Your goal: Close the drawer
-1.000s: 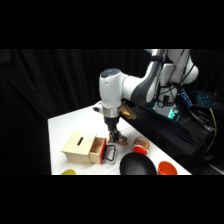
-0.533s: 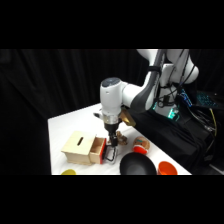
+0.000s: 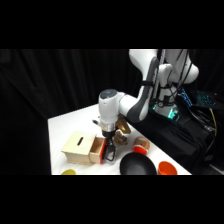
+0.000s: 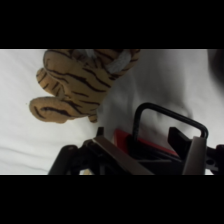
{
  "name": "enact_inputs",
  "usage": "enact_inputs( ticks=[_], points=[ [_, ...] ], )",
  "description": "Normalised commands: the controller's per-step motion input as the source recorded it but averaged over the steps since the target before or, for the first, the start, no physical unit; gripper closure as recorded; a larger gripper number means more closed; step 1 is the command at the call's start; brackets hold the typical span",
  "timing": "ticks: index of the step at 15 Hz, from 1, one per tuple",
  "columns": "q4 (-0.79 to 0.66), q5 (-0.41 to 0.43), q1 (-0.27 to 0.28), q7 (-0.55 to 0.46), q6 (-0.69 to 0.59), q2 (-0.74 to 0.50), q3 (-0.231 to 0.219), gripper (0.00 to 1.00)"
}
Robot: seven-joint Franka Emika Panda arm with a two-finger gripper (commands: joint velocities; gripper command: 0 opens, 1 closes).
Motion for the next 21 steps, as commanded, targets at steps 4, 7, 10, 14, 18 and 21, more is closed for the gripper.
enact_inputs(
  ticks=[4,7,10,14,18,21],
  points=[
    [0.22,0.106,0.093,-0.09,0.09,0.17,-0.163,0.0],
    [0.43,0.169,-0.035,-0.22,-0.15,0.22,-0.063,0.0],
    [0.53,0.122,-0.051,-0.2,-0.22,0.23,-0.072,0.0],
    [0.57,0.107,-0.074,-0.2,-0.25,0.24,-0.045,0.0],
    [0.48,0.132,-0.109,-0.26,-0.28,0.13,0.025,0.0],
    [0.23,0.092,-0.104,-0.3,-0.3,-0.15,0.049,0.0]
  ],
)
